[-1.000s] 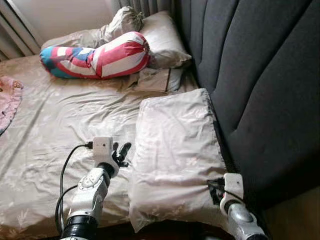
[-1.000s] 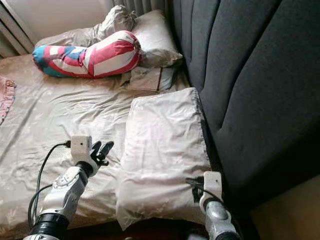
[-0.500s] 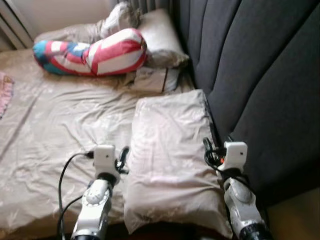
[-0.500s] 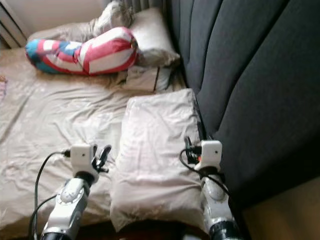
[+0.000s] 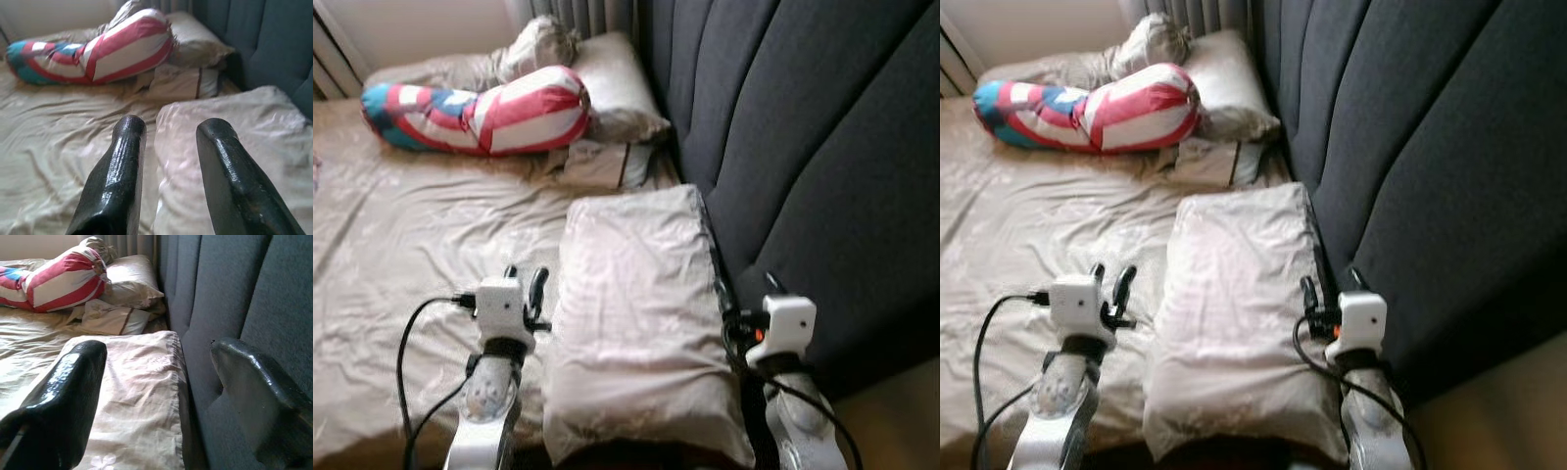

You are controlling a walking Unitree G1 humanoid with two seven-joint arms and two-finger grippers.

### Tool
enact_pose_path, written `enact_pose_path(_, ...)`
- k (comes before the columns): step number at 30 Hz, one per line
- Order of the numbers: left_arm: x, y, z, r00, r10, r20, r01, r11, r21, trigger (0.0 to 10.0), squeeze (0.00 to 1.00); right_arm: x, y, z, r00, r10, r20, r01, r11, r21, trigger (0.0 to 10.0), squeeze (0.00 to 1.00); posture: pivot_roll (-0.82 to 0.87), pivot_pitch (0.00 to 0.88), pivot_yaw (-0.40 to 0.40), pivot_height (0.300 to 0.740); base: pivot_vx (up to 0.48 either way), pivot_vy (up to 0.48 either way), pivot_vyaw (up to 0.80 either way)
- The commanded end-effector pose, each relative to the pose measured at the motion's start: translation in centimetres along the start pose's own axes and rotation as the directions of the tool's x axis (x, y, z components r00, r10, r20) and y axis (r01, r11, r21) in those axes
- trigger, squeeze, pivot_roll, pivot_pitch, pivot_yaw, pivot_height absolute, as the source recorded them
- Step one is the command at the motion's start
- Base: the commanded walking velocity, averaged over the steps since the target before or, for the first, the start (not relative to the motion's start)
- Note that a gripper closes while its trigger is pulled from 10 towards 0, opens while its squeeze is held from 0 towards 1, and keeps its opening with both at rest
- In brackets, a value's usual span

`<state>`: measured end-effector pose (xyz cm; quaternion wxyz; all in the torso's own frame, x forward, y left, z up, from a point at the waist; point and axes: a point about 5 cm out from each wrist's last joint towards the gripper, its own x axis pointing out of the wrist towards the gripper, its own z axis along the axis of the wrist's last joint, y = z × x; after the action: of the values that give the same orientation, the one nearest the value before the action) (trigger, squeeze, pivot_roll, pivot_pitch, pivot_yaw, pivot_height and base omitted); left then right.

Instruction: Clean up the room

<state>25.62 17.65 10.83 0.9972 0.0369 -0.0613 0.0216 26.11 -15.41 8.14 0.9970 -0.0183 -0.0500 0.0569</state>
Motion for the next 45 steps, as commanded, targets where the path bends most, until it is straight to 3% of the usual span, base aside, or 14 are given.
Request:
enact_pose_path(1,-0.4,0.4,0.4,1.0,0.02,0.002,-0.02,1.0,0.012,10.0,0.0,-0.4,0.0,0.2,1.0,0.004,-0.003,-0.004,1.0,0.0,10.0,0.0,-0.15,0.205,-0.012,0.74,0.0,0.0,0.0)
enact_pose_path(9,-2.4,1.5,0.3,0.997,0.027,-0.076,-0.025,0.999,0.026,10.0,0.0,-2.4,0.0,0.5,0.997,-0.025,-0.072,0.027,0.999,0.023,10.0,0.0,-0.15,0.267,-0.005,0.74,0.0,0.0,0.0)
enact_pose_path(17,-2.4,1.0,0.1,0.995,0.013,-0.101,-0.011,1.0,0.016,10.0,0.0,-2.8,-0.2,-0.1,0.992,-0.045,-0.116,0.048,0.998,0.03,10.0,0.0,-0.15,0.264,-0.002,0.74,0.0,0.0,0.0)
enact_pose_path(25,1.4,0.4,1.0,1.0,0.005,-0.017,-0.005,1.0,0.015,10.0,0.0,1.4,-2.0,2.1,0.995,-0.1,-0.012,0.1,0.995,0.005,10.0,0.0,-0.16,0.082,0.004,0.74,0.0,0.0,0.0)
enact_pose_path(29,3.2,0.3,0.9,1.0,0.001,-0.002,-0.001,1.0,0.027,10.0,0.0,3.2,-2.4,2.1,0.994,-0.105,-0.005,0.105,0.995,-0.001,10.0,0.0,-0.15,0.0,0.001,0.74,0.0,0.0,0.0)
enact_pose_path(32,4.7,0.2,0.8,1.0,0.006,0.003,-0.006,1.0,0.021,10.0,0.0,4.7,-2.7,2.5,0.994,-0.108,0.009,0.108,0.994,0.0,10.0,0.0,-0.14,0.0,0.0,0.74,0.0,0.0,0.0)
enact_pose_path(35,5.1,0.2,0.5,1.0,0.003,-0.002,-0.003,1.0,0.014,10.0,0.0,5.2,-2.8,2.6,0.994,-0.108,0.011,0.108,0.994,0.002,10.0,0.0,-0.14,0.0,0.0,0.74,0.0,0.0,0.0)
enact_pose_path(38,6.5,0.0,-0.6,0.999,0.003,-0.042,-0.003,1.0,-0.006,10.0,0.0,6.5,-3.4,2.2,0.991,-0.132,-0.019,0.132,0.991,0.011,10.0,0.0,-0.15,0.0,0.001,0.74,0.0,0.0,0.0)
enact_pose_path(45,6.7,0.7,-2.8,0.992,0.032,-0.125,-0.036,0.999,-0.029,10.0,0.0,7.3,-3.8,1.1,0.987,-0.145,-0.071,0.148,0.989,0.031,10.0,0.0,-0.14,0.0,-0.014,0.74,0.0,0.0,0.0)
